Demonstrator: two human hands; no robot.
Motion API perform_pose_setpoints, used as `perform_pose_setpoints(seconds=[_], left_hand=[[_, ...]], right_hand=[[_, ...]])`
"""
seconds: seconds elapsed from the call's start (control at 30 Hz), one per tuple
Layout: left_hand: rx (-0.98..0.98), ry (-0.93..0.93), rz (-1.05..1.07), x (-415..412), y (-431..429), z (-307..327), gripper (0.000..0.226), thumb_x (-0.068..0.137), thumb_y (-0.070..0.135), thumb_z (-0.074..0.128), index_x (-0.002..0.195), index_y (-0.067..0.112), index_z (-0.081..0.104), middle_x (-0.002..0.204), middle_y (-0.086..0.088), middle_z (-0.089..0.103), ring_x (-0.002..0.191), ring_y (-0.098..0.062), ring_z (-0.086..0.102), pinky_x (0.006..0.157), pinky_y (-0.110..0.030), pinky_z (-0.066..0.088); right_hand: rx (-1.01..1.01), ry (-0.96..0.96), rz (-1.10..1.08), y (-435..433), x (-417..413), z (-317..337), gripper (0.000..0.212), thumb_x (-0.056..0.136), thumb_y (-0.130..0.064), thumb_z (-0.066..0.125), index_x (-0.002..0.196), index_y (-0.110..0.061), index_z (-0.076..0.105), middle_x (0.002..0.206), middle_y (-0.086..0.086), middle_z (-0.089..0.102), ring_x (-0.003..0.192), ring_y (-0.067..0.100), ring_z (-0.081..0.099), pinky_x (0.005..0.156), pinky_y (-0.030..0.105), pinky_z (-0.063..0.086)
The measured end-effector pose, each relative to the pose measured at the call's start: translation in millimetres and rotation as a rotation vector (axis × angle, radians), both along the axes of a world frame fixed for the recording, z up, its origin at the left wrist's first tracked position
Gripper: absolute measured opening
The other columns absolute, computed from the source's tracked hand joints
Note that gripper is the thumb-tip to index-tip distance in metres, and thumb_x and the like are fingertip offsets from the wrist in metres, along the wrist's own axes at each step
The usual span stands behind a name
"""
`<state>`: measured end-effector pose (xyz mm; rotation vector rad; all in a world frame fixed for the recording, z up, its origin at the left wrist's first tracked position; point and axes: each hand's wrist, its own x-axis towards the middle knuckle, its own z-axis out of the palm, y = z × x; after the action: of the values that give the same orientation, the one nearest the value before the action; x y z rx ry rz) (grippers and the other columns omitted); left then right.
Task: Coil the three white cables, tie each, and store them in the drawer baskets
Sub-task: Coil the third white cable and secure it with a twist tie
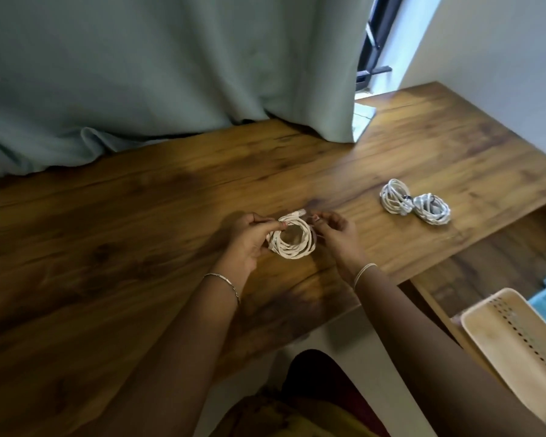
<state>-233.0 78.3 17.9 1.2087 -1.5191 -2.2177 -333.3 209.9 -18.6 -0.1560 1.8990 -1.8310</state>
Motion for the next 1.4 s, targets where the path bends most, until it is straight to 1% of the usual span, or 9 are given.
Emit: perform_pose_setpoints(seconds=[0.23,0.4,0.47,0.7,0.8,0.97,1.1,1.2,1.4], left_hand=[[0.074,0.043,-0.040,-42,23,-7,0.027,0.076,0.001,0.077,0.078,0.012,0.053,0.080,-0.007,0.066,0.053,-0.011,0.065,0.045,-0.021,0.054],[0.104,0.043,-0.009,-76,35,-13,0.026,0.080,0.004,0.075,0.078,0.014,0.050,0.084,-0.006,0.066,0.069,-0.015,0.064,0.045,-0.020,0.053],[0.107,0.041,0.001,-91,35,-14,0.027,0.081,0.004,0.074,0.078,0.015,0.049,0.084,-0.006,0.065,0.071,-0.016,0.063,0.044,-0.019,0.053],[0.103,-0.010,-0.006,-161,36,-13,0.034,0.079,0.004,0.075,0.087,0.017,0.043,0.079,-0.006,0.063,0.064,-0.017,0.061,0.041,-0.020,0.050],[0.037,-0.037,-0.060,-181,38,-17,0.034,0.078,0.002,0.075,0.086,0.015,0.044,0.080,-0.007,0.063,0.065,-0.018,0.062,0.048,-0.024,0.054],[-0.081,-0.045,-0.077,-201,45,-32,0.028,0.077,-0.002,0.075,0.078,0.010,0.050,0.085,-0.010,0.064,0.070,-0.020,0.063,0.051,-0.026,0.057],[-0.429,-0.132,-0.132,-210,41,-41,0.027,0.069,0.014,0.086,0.070,0.011,0.059,0.080,-0.008,0.069,0.075,-0.027,0.068,0.072,-0.037,0.057],[-0.587,-0.177,-0.170,-212,42,-38,0.026,0.068,0.020,0.087,0.069,0.013,0.062,0.068,0.003,0.064,0.069,-0.022,0.064,0.068,-0.034,0.054],[-0.575,-0.188,-0.204,-214,40,-35,0.030,0.070,0.014,0.086,0.064,0.017,0.057,0.067,0.004,0.061,0.063,-0.017,0.059,0.066,-0.028,0.051]], right_hand=[[0.084,0.082,-0.197,43,-28,-2,0.016,0.096,-0.005,0.053,0.107,-0.003,0.065,0.092,0.008,0.067,0.074,0.014,0.062,0.064,0.020,0.053],[0.247,0.250,-0.394,72,-65,-2,0.007,0.087,-0.017,0.068,0.091,-0.020,0.063,0.082,0.001,0.067,0.072,0.017,0.065,0.075,0.040,0.059],[0.365,0.348,-0.412,82,-84,3,0.010,0.085,-0.018,0.069,0.091,-0.022,0.062,0.080,-0.005,0.066,0.073,0.013,0.063,0.078,0.039,0.057],[0.935,0.586,-0.380,114,-154,9,0.025,0.087,-0.034,0.063,0.111,-0.030,0.068,0.125,0.004,0.045,0.116,0.027,0.045,0.099,0.042,0.036],[1.066,0.584,-0.283,116,-175,5,0.030,0.088,-0.045,0.059,0.115,-0.035,0.067,0.131,0.002,0.041,0.120,0.028,0.038,0.101,0.043,0.030],[1.113,0.545,-0.177,112,-191,-3,0.027,0.087,-0.052,0.056,0.100,-0.034,0.072,0.135,0.000,0.041,0.127,0.025,0.032,0.102,0.043,0.024],[1.153,0.598,-0.137,106,-202,0,0.024,0.082,-0.052,0.060,0.088,-0.033,0.073,0.130,-0.005,0.047,0.126,0.020,0.033,0.101,0.041,0.023],[1.188,0.599,-0.094,101,-207,2,0.027,0.080,-0.055,0.061,0.088,-0.032,0.074,0.125,-0.007,0.052,0.125,0.019,0.035,0.100,0.042,0.022],[1.165,0.567,-0.098,97,-201,7,0.030,0.084,-0.053,0.056,0.092,-0.029,0.071,0.111,-0.002,0.066,0.122,0.022,0.043,0.098,0.044,0.022]])
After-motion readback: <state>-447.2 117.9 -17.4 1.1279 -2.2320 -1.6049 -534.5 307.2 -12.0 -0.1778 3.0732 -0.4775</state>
